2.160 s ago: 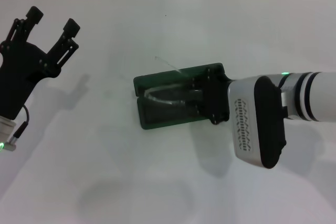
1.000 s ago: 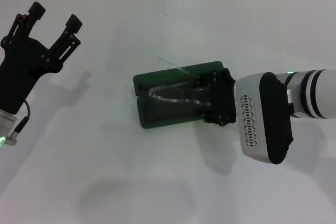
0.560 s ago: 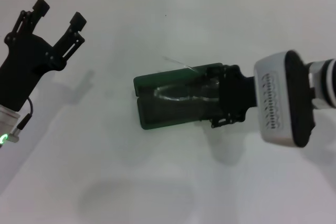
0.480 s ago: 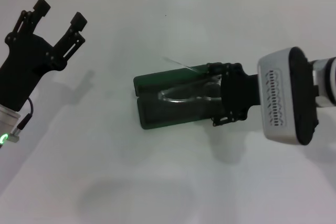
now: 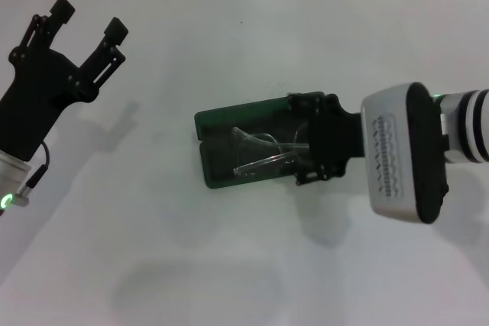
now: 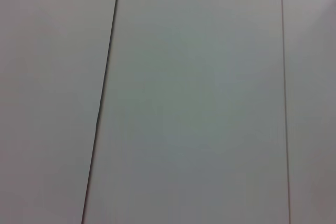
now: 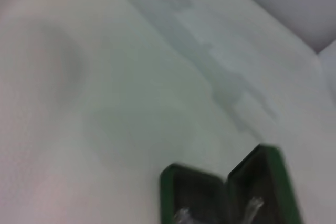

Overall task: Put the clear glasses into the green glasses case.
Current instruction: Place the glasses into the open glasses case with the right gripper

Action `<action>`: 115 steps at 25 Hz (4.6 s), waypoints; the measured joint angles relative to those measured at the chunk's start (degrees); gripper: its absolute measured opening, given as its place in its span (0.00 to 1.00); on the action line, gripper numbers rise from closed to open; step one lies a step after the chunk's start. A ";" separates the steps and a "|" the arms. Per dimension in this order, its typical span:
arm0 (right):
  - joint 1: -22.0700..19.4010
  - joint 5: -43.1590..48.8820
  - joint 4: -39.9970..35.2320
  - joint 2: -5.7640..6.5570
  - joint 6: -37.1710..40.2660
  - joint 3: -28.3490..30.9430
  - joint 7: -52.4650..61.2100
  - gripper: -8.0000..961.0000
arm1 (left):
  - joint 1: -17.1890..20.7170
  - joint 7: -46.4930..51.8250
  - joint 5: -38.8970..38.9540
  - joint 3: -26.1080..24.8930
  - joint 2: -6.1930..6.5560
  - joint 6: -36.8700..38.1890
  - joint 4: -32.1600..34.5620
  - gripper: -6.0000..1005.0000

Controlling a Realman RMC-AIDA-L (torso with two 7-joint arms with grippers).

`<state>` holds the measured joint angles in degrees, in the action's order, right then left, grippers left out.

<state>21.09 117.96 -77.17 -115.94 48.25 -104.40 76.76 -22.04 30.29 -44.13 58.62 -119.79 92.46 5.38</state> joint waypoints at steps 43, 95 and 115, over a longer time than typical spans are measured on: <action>9.89 2.52 17.84 -0.14 10.09 19.32 12.09 0.88 | -1.84 1.03 -0.69 0.00 -0.05 -0.76 -0.23 0.86; 11.64 -6.43 19.94 0.31 16.22 32.02 11.19 0.88 | -1.92 0.71 -0.60 0.52 -0.02 -1.54 -0.24 0.86; 8.96 -49.24 36.92 0.18 28.11 42.66 -20.17 0.88 | -5.02 8.17 -16.72 0.00 0.11 -10.35 0.94 0.86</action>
<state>30.05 68.72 -40.25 -115.76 76.36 -61.74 56.59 -27.06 38.46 -60.85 58.62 -119.68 82.11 6.32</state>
